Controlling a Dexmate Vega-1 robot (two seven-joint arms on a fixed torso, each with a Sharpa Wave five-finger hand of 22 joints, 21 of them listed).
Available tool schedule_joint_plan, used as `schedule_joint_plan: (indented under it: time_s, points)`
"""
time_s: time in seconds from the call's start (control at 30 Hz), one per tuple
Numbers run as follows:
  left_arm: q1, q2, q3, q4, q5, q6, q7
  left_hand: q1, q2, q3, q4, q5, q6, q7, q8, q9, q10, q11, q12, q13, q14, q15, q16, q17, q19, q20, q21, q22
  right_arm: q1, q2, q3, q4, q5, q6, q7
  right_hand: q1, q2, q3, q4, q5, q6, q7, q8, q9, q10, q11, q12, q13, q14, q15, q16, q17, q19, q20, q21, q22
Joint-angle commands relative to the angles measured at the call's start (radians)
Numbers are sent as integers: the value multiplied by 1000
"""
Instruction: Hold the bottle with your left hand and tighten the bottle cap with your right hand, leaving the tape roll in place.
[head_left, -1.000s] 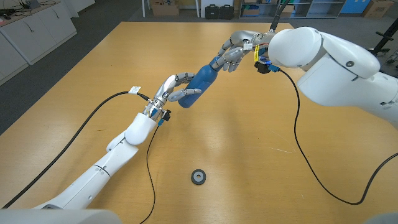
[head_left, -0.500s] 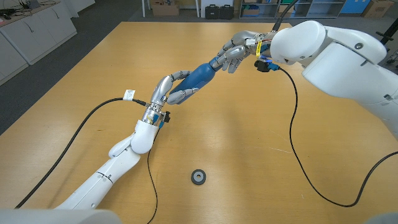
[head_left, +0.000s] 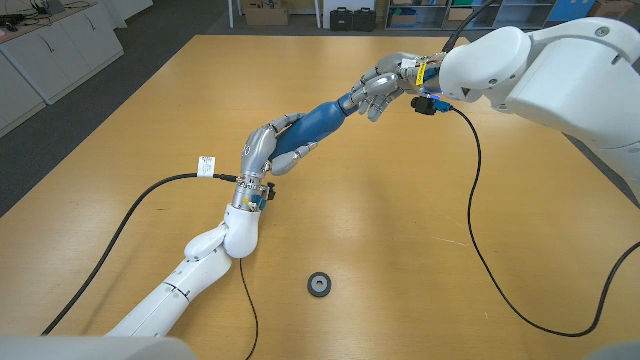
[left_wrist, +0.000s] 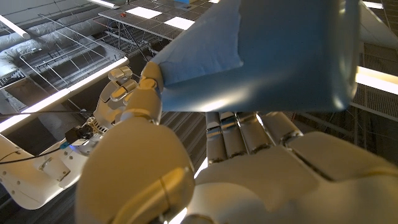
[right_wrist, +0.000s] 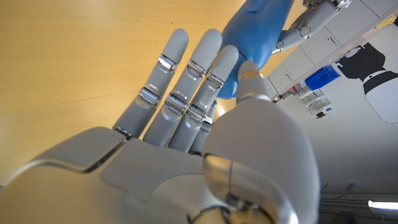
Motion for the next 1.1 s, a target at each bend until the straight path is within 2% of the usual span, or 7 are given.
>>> schedule_joint_plan:
  time_s: [0.03, 0.1, 0.27, 0.43, 0.83, 0.9, 1.1]
  points:
    - [4, -54, -15, 35, 179, 34, 127, 166, 153, 104, 108, 8, 201, -192, 46, 7, 156, -153, 7, 4, 16, -147, 6, 3, 8, -143, 4, 4, -16, 11, 101, 95, 395, 0, -216, 102, 91, 16, 5, -7, 303, -6, 98, 15, 11, 4, 9, 6, 9, 0, 7, 5, 11, -54, 9, 4]
    - [19, -93, -55, 41, 225, 8, 127, 168, 153, 102, 109, 8, 204, -193, 47, 7, 157, -155, 7, 4, 19, -147, 8, 3, 9, -143, 4, 4, -23, 13, 117, 112, 429, 0, -222, 104, 92, 18, 4, -7, 304, -5, 97, 15, 12, 4, 9, 6, 10, -1, 8, 6, 14, -55, 12, 4]
    - [72, -280, -236, 55, 466, -97, 127, 171, 153, 99, 109, 7, 206, -196, 48, 7, 161, -160, 8, 5, 23, -147, 9, 4, 9, -144, 5, 5, -53, 33, 172, 198, 563, 0, -236, 114, 89, 25, -1, -20, 306, 4, 92, 12, 20, 5, 20, 15, 28, -1, 14, 9, 35, -58, 30, 7]
    - [96, -370, -322, 45, 603, -129, 127, 176, 153, 95, 109, 7, 210, -200, 50, 6, 163, -168, 8, 6, 27, -148, 9, 5, 9, -145, 5, 5, -74, 50, 198, 264, 635, 5, -225, 121, 91, 31, -4, -26, 310, 10, 90, 13, 20, 2, 20, 13, 38, 0, 19, 10, 42, -60, 39, 9]
    - [79, -378, -328, 73, 538, -165, 127, 182, 153, 89, 111, 7, 215, -210, 53, 6, 170, -172, 10, 9, 32, -148, 10, 6, 8, -145, 5, 6, -108, -9, 194, 217, 594, 92, -206, 109, 91, 38, 7, -57, 275, -9, 67, 15, -2, -2, 6, 1, 29, 3, 5, -6, 43, -57, 56, 9]
    - [74, -361, -312, 72, 507, -158, 127, 182, 153, 88, 111, 7, 215, -209, 53, 6, 171, -174, 10, 9, 33, -148, 10, 6, 8, -145, 5, 6, -127, -29, 201, 193, 570, 122, -196, 52, 85, 26, 35, -75, 183, -6, 24, 23, -83, -1, -23, 6, -3, 2, -15, -10, 29, -54, 62, 7]
    - [62, -240, -205, 39, 294, -95, 73, 181, 150, 81, 114, 6, 212, -207, 52, 6, 168, -167, 7, 10, 34, -147, 9, 6, 6, -144, 4, 7, -170, -88, 214, 108, 485, 183, -205, -82, 52, -12, 76, -79, -14, 14, -72, 58, -285, 5, -68, 52, -114, 10, -62, 12, 8, -42, 73, -5]
